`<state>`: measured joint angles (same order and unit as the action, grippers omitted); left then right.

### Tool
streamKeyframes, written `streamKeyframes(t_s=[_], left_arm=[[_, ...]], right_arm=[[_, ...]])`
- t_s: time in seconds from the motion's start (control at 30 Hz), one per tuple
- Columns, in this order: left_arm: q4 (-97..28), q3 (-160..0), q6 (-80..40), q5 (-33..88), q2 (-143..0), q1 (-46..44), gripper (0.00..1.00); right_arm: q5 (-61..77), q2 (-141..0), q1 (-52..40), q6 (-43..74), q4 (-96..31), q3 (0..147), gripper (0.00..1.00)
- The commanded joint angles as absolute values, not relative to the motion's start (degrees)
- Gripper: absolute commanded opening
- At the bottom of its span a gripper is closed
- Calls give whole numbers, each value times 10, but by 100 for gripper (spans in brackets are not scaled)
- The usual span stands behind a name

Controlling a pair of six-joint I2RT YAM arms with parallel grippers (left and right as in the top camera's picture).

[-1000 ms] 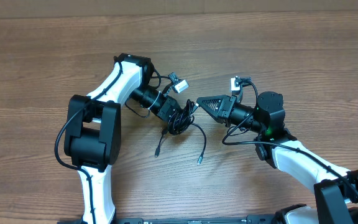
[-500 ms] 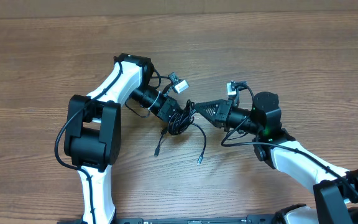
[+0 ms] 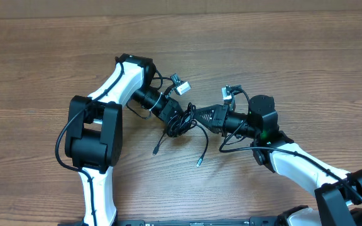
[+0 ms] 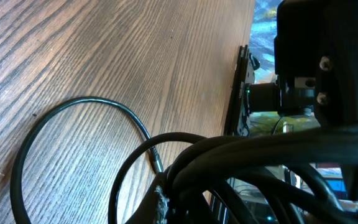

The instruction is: Untangle cables

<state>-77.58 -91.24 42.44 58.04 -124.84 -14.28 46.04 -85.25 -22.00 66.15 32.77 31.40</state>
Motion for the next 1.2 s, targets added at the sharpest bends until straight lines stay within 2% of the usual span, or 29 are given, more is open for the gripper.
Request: streamKeyframes(t_s=[0.0,0.47,0.77,1.17], left_arm=[[-775,-923,430,607,-1255,-146,4],[-761,-923,407,607,-1255,-146,4],[-762,-923,407,607,-1255,-146,4],[-762,-923,407,611,-1255,-147,4]], right_arm=[[483,-853,-239,655,324,319,4],[487,-853,-261,650,324,319,4],[470,-853,-206,642,324,319,4],[462,-853,-215,626,269,319,4]])
